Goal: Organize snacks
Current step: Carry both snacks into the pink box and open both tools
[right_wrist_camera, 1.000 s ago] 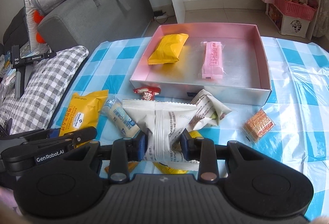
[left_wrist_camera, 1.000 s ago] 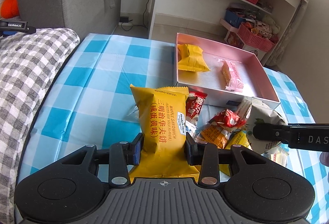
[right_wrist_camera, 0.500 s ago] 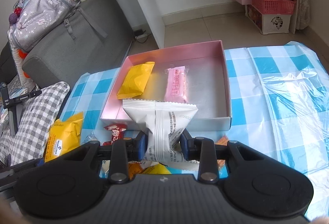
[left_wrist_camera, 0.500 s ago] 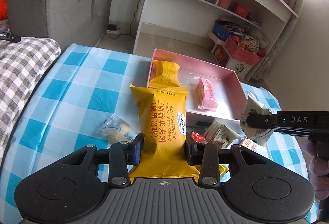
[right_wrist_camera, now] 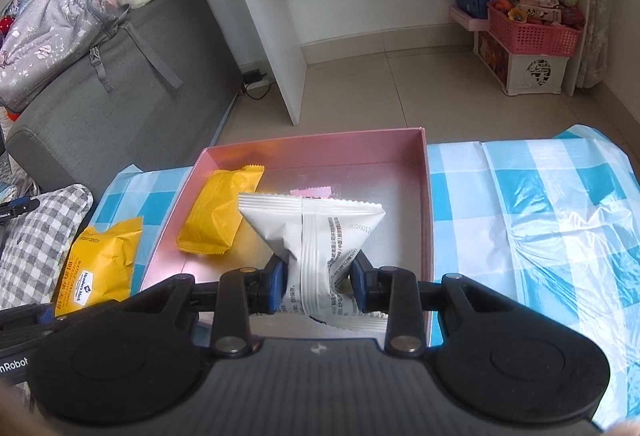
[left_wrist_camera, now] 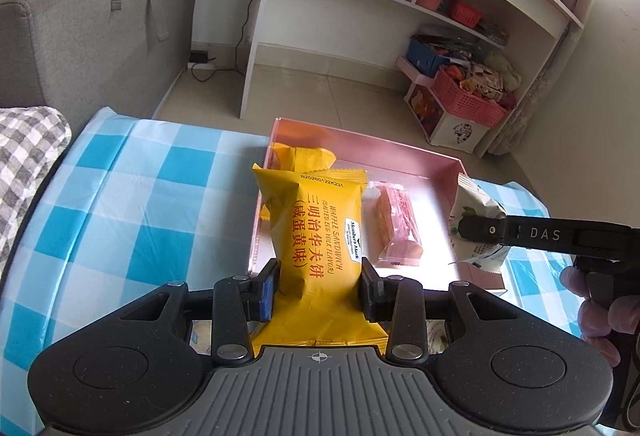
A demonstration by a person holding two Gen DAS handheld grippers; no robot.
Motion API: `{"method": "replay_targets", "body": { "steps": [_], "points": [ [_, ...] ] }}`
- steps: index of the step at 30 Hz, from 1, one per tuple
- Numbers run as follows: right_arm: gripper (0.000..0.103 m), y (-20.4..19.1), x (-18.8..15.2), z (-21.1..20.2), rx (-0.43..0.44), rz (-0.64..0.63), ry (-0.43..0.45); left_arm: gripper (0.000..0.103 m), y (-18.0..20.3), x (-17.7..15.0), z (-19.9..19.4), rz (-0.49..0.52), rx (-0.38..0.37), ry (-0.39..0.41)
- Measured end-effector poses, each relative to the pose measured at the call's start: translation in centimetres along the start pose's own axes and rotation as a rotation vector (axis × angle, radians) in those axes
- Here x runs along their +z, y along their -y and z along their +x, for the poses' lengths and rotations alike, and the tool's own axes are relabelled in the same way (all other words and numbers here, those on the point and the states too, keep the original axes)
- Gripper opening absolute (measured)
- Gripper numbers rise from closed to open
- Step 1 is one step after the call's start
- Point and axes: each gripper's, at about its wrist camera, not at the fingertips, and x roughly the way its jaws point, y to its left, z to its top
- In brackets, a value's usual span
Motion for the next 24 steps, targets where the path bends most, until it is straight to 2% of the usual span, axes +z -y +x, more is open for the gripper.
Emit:
{"method": "replay_targets", "body": {
  "steps": [7,16,24],
  "points": [
    [0.03,1.5,0.6,2.0,0.017,0.017,0.006,0.037,0.5,1.0,3.6,0.031,-0.037,0.009],
    [0.03,2.4,0.9,3.4,0.061,0.02,0.021,0.037,0.1,1.6,7.0,0.019,-0.039,0.009],
    [0.031,3.5,1.1,4.2,0.033,0.033,0.036,0.037,2.1,2.4,9.8,0.058,-0.04,0.019]
  ]
}}
